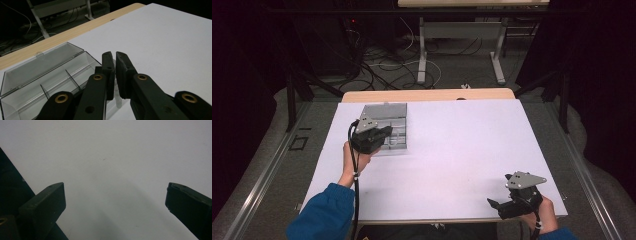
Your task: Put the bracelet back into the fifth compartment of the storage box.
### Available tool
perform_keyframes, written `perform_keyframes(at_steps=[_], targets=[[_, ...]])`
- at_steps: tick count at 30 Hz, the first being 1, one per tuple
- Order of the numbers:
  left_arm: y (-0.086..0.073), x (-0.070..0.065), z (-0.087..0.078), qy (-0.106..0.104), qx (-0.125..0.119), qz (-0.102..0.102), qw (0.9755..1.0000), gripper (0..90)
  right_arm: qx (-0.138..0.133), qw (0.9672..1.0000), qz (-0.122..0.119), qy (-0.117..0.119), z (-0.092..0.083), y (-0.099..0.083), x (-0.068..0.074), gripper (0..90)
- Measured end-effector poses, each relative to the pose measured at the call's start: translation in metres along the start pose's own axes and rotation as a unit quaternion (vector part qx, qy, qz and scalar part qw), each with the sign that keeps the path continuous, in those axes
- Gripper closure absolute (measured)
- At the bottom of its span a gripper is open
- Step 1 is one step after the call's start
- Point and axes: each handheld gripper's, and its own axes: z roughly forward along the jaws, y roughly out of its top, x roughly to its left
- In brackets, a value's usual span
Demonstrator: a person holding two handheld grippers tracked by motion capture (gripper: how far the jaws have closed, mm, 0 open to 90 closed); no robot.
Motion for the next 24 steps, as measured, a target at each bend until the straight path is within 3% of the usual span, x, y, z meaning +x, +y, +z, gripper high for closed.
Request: perform_keyframes(at_steps=[8, 24], targets=[[-0.001, 0.007, -0.001, 0.014, -0.013, -0.005, 0.9998, 85.9, 0.004, 1.0000, 0.003, 0.002, 0.000, 0.000, 0.000, 2.4], [-0.006, 0.022, 0.002, 0.038, -0.015, -0.023, 0.9989, 85.8, -0.002, 1.0000, 0.001, 0.002, 0.001, 0.000, -0.001, 2.4]])
